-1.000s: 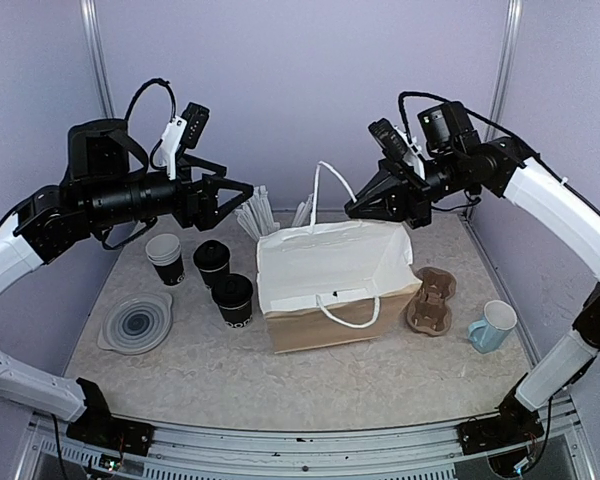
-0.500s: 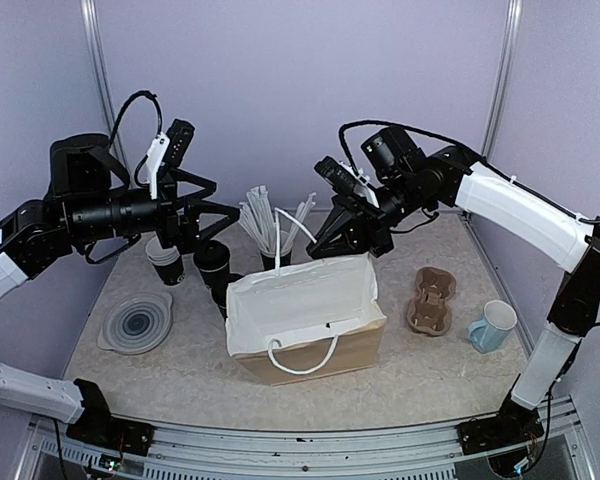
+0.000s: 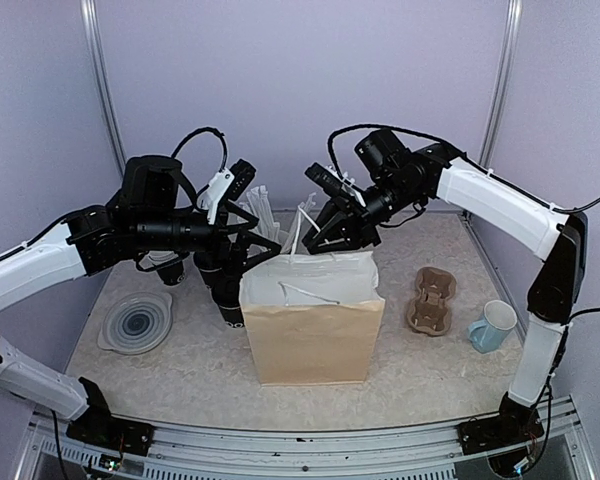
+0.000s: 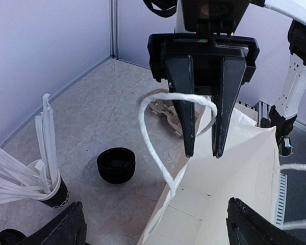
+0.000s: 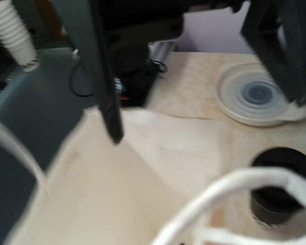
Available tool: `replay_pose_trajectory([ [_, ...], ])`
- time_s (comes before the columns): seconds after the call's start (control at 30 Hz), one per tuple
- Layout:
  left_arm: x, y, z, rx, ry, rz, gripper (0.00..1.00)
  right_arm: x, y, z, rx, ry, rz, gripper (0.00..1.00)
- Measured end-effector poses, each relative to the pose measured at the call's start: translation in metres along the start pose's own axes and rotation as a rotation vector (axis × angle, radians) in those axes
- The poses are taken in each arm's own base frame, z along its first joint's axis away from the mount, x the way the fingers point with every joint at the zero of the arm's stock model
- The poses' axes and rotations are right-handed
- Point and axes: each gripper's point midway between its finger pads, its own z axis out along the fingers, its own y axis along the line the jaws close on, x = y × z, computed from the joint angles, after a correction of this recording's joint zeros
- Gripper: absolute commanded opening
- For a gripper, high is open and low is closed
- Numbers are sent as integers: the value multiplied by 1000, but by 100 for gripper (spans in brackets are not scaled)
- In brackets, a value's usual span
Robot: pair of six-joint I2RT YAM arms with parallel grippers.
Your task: Pack the takeout coffee
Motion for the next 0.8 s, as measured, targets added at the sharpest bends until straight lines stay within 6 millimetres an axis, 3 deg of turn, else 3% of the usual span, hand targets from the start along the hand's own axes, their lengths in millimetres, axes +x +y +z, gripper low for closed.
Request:
replay_pose_trajectory([
  [0.3,8,15,32,9,37,13,95,8,-21,-16,132,62,-2,37],
  [0.6,-9,-5,52,178,11,133,96,-8,-11,-34,229,74,-66,39],
  [0.8,-13,-16,72,296,3,186,88,-3,-15,-36,255,89,-62,39],
])
